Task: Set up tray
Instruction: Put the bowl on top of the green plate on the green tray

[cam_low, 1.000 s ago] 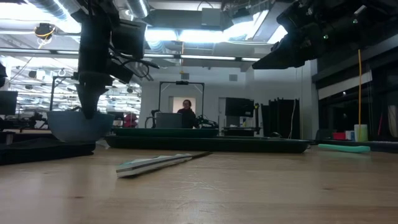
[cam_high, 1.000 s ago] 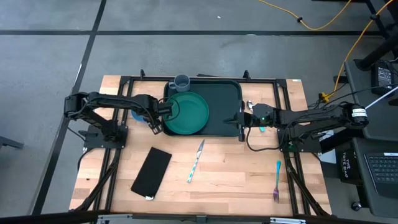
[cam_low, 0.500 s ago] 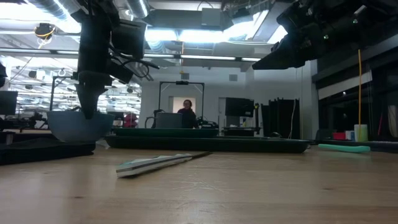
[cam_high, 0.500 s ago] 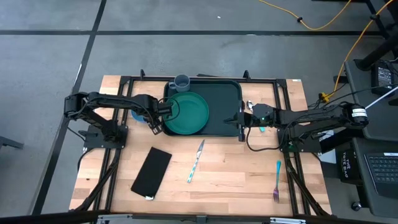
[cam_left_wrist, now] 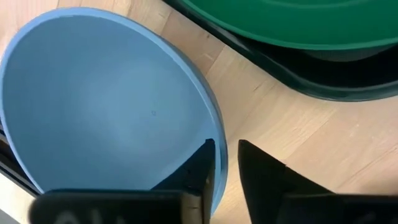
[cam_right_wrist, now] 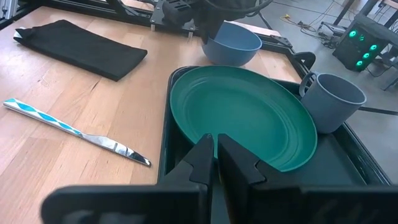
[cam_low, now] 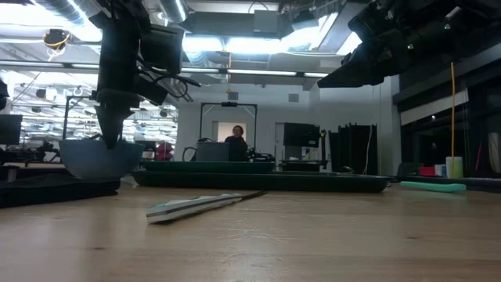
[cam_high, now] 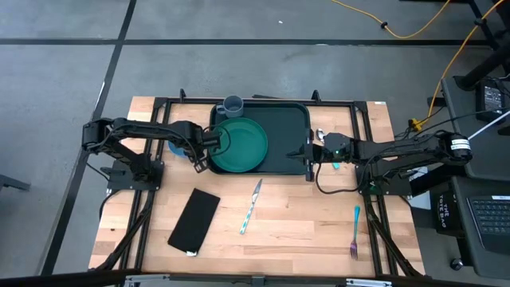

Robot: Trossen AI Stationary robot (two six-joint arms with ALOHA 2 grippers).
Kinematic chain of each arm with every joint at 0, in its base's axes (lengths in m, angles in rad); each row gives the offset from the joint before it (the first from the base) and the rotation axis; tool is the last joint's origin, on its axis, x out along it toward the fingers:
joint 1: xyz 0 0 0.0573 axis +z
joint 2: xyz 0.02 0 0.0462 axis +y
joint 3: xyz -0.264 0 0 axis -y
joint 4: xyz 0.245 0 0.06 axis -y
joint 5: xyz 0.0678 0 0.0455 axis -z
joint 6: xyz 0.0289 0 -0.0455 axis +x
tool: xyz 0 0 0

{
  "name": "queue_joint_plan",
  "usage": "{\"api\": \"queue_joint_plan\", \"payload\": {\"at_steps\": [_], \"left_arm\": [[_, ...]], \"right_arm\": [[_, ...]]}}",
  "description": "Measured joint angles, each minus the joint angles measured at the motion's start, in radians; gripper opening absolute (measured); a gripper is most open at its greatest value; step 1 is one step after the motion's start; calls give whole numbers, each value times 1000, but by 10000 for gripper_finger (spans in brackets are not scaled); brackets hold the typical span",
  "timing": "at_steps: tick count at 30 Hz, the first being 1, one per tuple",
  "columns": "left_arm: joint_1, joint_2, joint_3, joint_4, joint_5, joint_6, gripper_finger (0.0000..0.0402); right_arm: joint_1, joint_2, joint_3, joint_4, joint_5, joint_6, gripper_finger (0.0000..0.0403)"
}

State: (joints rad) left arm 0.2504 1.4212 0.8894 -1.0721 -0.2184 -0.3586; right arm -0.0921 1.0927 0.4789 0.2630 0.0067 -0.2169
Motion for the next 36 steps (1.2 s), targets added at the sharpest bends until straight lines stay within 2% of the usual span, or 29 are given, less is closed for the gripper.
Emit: {"api": "queue_joint_plan", "payload": {"at_steps": [5, 12, 21, 29, 36], "left_arm": [[-7, 0, 0, 0, -4, 25, 9], [-8, -32, 0, -2, -19, 59, 4], [-19, -202, 2, -17, -84, 56, 3], [-135, -327, 49, -17, -103, 40, 2], [-253, -360, 117, -12, -132, 23, 2]], "right_arm": [[0, 0, 0, -4, 0, 0, 28], [0, 0, 0, -4, 0, 0, 28], [0, 0, 0, -4, 0, 0, 28], [0, 0, 0, 36, 0, -3, 28], [-3, 0, 1, 89, 0, -2, 28]]}}
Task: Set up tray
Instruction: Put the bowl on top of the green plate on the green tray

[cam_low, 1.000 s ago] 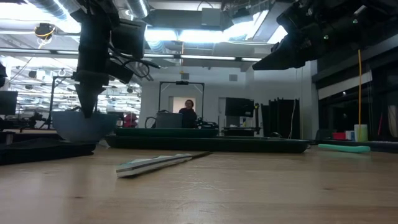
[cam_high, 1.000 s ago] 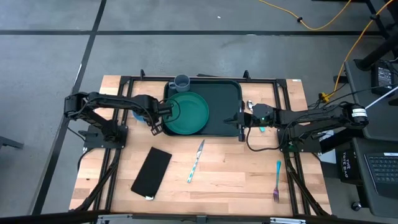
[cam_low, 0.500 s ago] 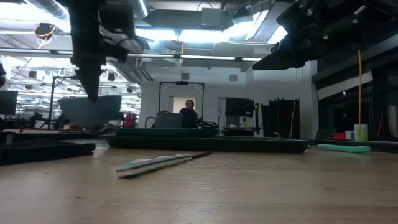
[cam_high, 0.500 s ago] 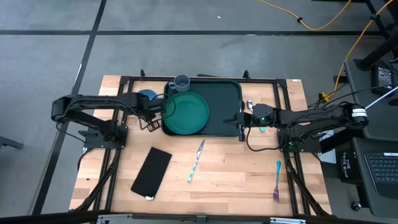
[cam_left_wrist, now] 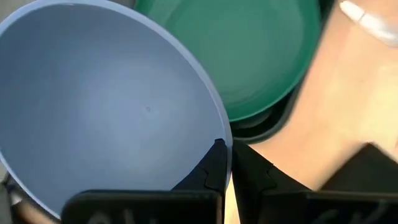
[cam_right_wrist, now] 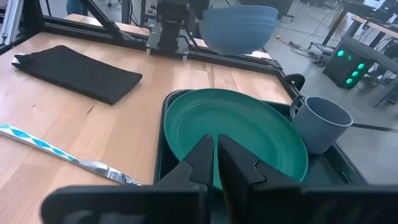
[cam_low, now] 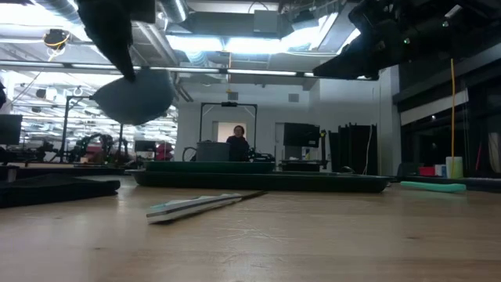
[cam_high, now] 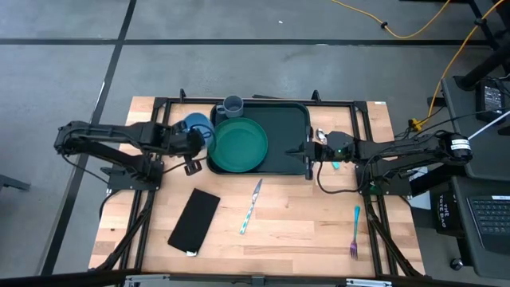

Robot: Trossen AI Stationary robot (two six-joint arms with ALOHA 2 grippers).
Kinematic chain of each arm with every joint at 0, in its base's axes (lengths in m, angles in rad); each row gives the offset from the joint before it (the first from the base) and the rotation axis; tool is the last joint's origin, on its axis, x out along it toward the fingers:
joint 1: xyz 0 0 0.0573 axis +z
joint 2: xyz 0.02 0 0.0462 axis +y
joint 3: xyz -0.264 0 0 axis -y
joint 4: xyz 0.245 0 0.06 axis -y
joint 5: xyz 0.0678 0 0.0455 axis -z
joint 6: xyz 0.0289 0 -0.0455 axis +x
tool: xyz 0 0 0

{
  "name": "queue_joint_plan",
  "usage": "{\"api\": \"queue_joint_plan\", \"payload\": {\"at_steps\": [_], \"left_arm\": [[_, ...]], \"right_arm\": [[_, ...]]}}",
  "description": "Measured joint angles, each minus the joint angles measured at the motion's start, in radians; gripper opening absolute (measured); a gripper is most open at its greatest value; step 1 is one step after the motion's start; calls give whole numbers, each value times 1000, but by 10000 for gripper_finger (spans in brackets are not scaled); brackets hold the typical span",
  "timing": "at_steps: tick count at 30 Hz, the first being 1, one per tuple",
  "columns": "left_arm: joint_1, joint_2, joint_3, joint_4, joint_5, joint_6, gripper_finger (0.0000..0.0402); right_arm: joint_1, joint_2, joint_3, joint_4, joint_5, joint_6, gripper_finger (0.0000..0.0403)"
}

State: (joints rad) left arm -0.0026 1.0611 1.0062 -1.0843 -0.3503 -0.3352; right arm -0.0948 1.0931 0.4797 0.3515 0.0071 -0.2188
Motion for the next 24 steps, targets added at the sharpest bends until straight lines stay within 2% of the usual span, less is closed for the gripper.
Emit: {"api": "queue_joint_plan", "payload": {"at_steps": [8, 14, 18, 24], "left_arm": [[-97, 73, 2, 28, 11, 1, 2], [-119, 138, 14, 53, 27, 50, 2], [-115, 205, 83, 64, 33, 75, 2], [-65, 349, 208, 64, 93, 234, 2]], "right_arm": [[0, 0, 0, 2, 0, 7, 28], [0, 0, 0, 2, 0, 121, 28], [0, 0, 0, 5, 0, 131, 28], [0, 0, 0, 6, 0, 131, 28]]}}
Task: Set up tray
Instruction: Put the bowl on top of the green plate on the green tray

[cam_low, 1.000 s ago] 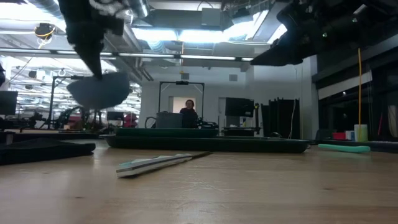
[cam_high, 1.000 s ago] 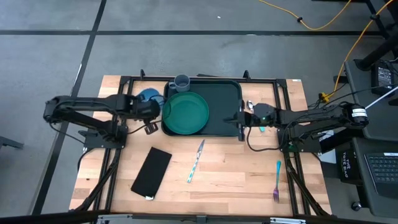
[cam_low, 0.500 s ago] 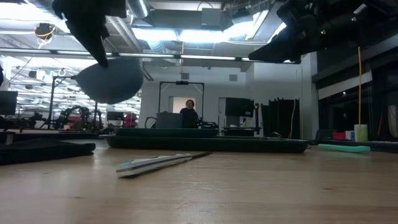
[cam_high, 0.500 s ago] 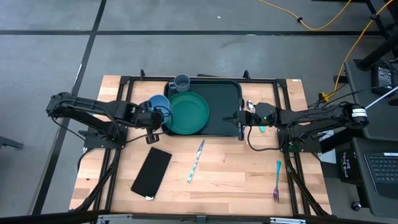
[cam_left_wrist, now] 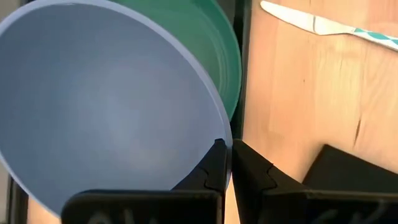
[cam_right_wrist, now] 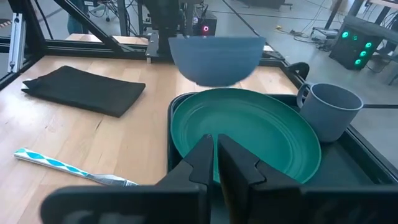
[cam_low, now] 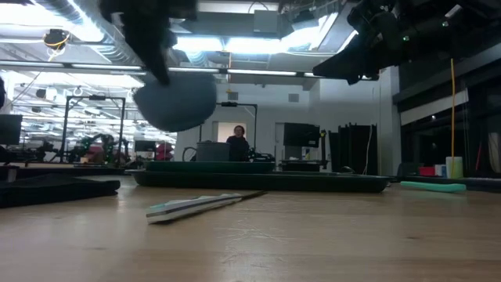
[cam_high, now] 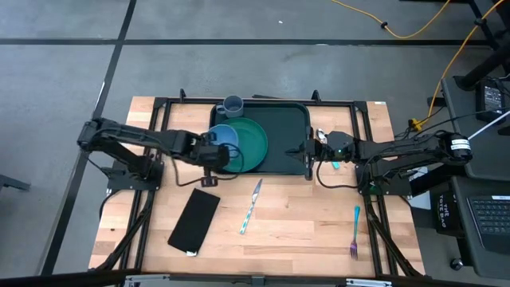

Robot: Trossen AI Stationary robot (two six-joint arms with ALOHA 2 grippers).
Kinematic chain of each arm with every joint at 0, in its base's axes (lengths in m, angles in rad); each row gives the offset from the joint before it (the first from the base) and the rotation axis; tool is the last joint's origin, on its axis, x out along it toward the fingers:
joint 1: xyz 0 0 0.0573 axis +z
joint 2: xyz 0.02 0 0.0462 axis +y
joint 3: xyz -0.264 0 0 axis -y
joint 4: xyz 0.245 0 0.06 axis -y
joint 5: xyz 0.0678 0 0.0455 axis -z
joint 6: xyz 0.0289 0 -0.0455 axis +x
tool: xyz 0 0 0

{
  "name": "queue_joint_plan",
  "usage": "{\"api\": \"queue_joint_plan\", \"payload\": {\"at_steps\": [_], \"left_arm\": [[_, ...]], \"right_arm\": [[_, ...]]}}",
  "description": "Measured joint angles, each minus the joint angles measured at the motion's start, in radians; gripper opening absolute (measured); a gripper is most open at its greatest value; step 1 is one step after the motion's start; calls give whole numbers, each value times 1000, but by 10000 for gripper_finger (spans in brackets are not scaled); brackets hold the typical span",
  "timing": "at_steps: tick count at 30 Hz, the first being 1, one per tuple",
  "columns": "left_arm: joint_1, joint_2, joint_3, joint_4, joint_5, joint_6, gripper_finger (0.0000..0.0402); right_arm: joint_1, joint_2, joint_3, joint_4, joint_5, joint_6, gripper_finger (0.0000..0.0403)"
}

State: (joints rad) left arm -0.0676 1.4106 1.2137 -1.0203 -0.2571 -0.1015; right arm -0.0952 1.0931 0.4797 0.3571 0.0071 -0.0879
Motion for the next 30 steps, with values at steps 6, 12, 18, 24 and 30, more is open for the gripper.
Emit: {"api": "queue_joint_plan", "payload": {"at_steps": [6, 12, 18, 24, 30], "left_arm": [[75, 126, 112, 0, 93, 124, 2], [130, 230, 196, -30, 124, 154, 2], [164, 318, 246, -91, 123, 166, 2], [194, 378, 252, -84, 122, 204, 2], [232, 405, 252, -57, 121, 237, 2]], "right_arm": [[1, 0, 0, -3, 0, -3, 28], [1, 0, -1, -41, 0, -1, 28], [1, 0, -38, -31, 0, 4, 28], [1, 0, -81, 65, 0, -26, 28], [1, 0, -81, 101, 0, -30, 28]]}}
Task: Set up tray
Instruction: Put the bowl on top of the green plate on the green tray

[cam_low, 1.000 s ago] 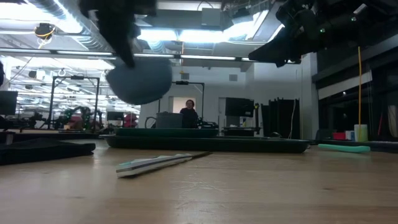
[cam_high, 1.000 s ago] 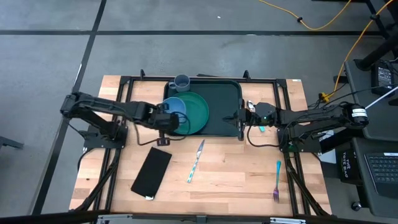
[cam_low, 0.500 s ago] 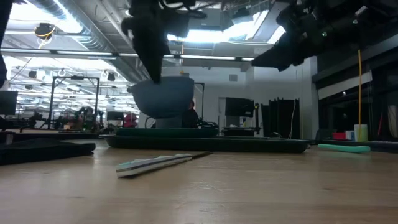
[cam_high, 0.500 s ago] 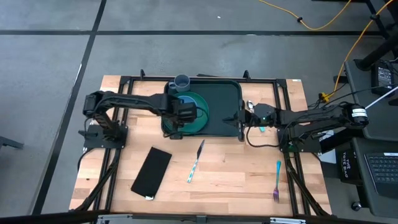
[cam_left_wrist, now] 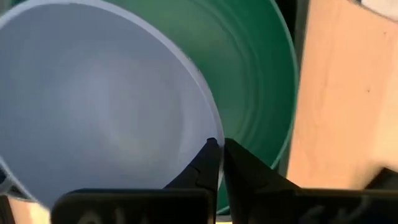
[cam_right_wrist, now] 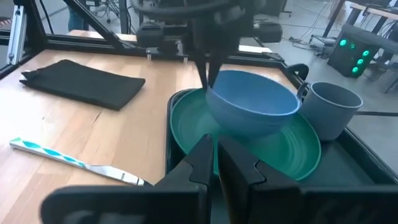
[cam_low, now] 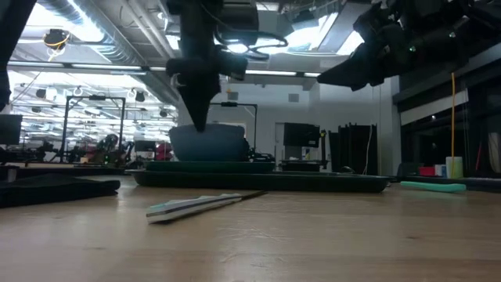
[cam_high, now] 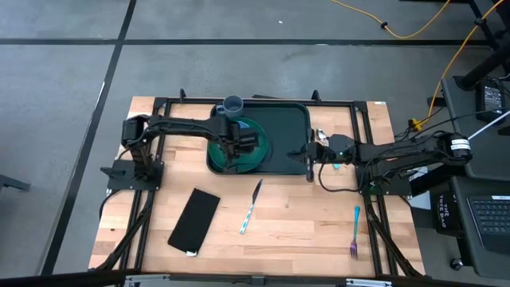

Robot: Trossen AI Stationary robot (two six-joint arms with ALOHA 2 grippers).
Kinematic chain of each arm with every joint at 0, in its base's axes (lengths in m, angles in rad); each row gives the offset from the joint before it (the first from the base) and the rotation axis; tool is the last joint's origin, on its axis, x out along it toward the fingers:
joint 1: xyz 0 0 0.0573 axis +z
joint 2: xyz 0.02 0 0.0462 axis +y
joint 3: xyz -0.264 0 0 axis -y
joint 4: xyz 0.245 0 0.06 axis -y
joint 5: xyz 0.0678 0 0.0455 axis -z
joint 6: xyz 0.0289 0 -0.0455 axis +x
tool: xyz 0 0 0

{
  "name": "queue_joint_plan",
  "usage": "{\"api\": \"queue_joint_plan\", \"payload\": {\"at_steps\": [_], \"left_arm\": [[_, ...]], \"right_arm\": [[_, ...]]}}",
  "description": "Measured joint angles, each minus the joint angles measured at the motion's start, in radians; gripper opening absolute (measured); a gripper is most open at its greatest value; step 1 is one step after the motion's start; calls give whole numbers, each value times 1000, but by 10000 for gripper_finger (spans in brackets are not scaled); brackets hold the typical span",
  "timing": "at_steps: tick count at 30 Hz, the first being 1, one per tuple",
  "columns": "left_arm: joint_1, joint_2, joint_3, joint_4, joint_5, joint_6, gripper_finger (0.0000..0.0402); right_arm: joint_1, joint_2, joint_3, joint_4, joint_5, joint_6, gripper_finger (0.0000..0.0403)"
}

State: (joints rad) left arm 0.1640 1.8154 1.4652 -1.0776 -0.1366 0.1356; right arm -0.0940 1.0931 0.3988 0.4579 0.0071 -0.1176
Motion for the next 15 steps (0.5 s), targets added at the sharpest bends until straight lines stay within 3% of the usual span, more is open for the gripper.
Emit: {"api": "queue_joint_plan", "payload": {"at_steps": [15], "left_arm": [[31, 49, 0, 31, 31, 23, 3]], "right_arm": [[0, 0, 0, 4, 0, -26, 28]]}}
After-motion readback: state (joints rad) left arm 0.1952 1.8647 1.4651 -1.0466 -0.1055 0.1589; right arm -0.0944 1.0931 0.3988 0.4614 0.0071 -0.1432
